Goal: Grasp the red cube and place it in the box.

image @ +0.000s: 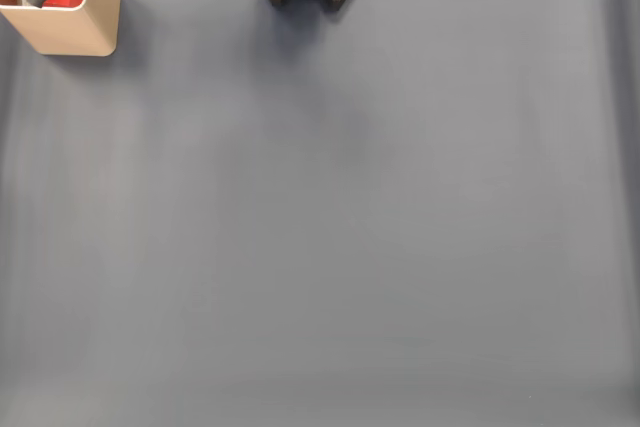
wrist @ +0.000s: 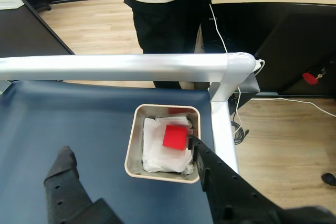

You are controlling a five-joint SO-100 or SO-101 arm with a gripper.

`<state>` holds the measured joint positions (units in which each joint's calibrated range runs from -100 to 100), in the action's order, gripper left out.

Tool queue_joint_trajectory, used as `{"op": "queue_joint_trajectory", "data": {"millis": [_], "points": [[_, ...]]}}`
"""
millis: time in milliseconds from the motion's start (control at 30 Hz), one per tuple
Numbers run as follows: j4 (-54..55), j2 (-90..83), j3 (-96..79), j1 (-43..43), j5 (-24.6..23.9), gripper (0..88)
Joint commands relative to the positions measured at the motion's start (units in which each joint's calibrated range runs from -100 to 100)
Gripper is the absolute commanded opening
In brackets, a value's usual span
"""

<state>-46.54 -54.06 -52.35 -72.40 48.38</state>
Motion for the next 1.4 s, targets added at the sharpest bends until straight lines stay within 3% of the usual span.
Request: {"op": "queue_joint_trajectory", "data": {"millis": [0,200,300,667,1000,1367], "points": [[1.13,-1.23,0.25,-0.18,-0.39,47.5],[1.79,-1.31,0.25,-0.18,-0.83,47.2],[2.52,-1.31,0.53,-0.11,-1.66,42.9],[2.36,-1.23,1.62,1.45,-2.39,1.1],[1.87,-1.23,3.26,5.86,-2.49,0.0],[1.87,0.85,6.55,22.19,-2.78,0.0]]}}
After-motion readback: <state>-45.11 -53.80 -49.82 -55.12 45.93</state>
